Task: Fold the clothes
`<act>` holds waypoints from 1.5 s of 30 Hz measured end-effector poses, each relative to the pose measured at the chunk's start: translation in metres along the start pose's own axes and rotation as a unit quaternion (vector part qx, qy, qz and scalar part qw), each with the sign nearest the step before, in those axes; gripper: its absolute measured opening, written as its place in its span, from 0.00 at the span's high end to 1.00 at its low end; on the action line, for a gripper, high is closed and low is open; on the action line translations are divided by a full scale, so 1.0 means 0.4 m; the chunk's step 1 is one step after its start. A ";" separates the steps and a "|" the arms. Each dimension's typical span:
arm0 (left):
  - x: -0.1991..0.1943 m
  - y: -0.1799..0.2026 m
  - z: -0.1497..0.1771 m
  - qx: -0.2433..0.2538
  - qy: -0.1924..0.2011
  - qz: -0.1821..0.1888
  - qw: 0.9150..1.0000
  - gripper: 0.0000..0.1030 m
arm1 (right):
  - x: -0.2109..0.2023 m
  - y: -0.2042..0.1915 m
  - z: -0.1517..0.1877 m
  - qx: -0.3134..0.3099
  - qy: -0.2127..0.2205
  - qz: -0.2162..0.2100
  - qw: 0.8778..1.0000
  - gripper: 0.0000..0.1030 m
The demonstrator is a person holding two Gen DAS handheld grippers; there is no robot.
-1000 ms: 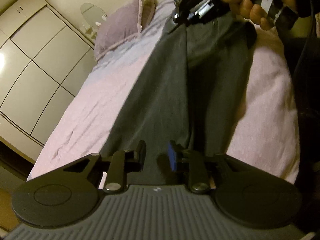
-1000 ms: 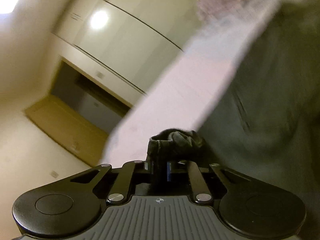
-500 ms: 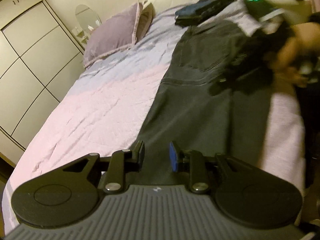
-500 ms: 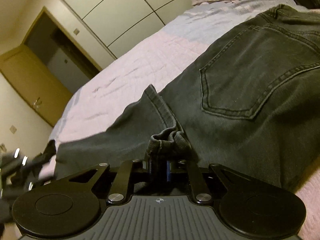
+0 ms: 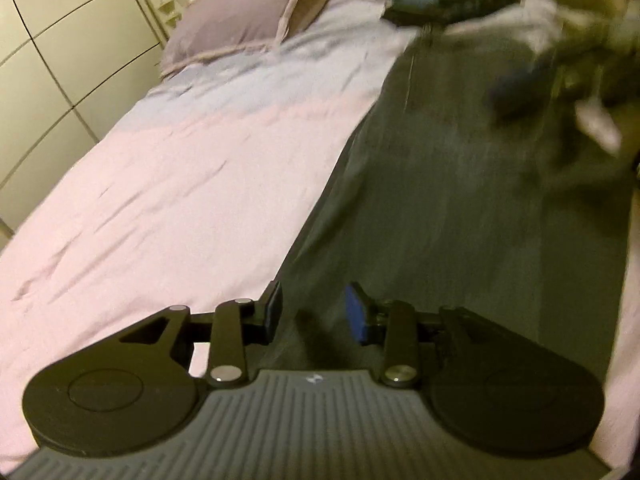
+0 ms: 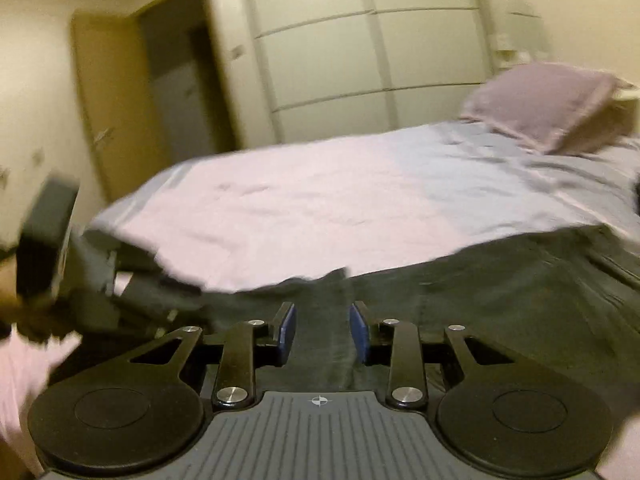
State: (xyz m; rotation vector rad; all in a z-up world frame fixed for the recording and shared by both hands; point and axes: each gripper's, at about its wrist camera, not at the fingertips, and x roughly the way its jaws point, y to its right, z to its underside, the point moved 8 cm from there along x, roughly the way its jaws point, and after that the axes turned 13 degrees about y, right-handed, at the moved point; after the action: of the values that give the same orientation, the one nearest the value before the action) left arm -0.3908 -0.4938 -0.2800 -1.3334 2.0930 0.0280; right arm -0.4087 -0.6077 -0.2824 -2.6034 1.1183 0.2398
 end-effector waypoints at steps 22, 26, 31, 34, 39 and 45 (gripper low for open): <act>0.226 0.033 -0.054 0.017 -0.020 0.038 0.999 0.67 | 0.055 0.044 0.148 0.001 -0.096 0.015 0.995 0.66; 0.125 -0.004 -0.070 0.034 -0.012 0.007 0.999 0.68 | -0.009 0.033 0.120 0.001 -0.068 0.009 0.998 0.66; -0.089 -0.111 -0.017 0.001 -0.023 -0.061 0.998 0.68 | -0.097 -0.015 0.092 0.002 -0.034 -0.011 0.999 0.66; -0.174 -0.173 0.044 -0.053 -0.042 -0.100 0.993 0.69 | -0.099 -0.071 0.093 -0.002 -0.036 -0.036 0.999 0.66; -0.181 -0.208 0.128 -0.066 -0.079 -0.128 0.986 0.70 | -0.038 -0.162 0.076 -0.035 -0.023 -0.071 0.997 0.66; -0.106 -0.221 0.206 -0.077 -0.099 -0.123 0.984 0.70 | 0.085 -0.189 0.194 -0.034 -0.100 -0.082 0.991 0.66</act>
State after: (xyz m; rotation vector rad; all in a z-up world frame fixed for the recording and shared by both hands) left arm -0.2650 -0.4739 -0.2951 -1.6047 1.7784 0.2133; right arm -0.3332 -0.5557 -0.3491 -2.6417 0.8381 0.4981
